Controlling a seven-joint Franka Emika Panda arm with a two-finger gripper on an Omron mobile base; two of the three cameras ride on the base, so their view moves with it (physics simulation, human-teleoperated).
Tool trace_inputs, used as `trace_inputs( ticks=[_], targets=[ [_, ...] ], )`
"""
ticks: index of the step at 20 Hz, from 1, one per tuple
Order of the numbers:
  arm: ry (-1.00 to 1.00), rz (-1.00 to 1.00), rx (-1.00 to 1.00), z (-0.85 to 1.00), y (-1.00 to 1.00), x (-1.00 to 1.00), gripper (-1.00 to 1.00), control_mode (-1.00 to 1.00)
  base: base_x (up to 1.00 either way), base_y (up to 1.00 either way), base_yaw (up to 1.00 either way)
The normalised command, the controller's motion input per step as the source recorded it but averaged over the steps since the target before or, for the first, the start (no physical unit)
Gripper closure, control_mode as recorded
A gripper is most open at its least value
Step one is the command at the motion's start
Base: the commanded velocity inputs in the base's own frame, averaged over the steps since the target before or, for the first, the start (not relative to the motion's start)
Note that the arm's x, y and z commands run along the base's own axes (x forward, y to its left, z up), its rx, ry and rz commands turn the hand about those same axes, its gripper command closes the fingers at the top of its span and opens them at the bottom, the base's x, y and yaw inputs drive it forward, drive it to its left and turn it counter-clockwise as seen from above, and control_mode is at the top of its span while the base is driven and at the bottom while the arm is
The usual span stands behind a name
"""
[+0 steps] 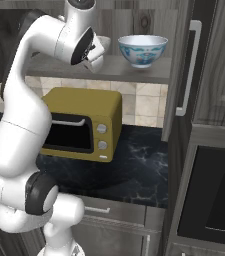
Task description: Move the bowls from the cabinet to the plates on the dining table.
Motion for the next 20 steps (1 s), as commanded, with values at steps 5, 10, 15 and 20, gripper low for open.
trace_inputs(
  ticks=[5,10,15,20],
  targets=[
    [0.04,0.0,0.0,0.0,0.05,0.48,-1.0,-1.0,0.0,0.0,0.0],
    [0.02,0.0,0.0,0.0,0.04,0.52,-1.0,-1.0,0.0,0.0,0.0],
    [0.01,0.0,0.0,0.0,0.08,0.38,-1.0,-1.0,0.0,0.0,0.0],
    [-0.08,0.0,0.0,-0.12,0.19,0.12,-1.0,-1.0,0.0,0.0,0.0]
  ],
)
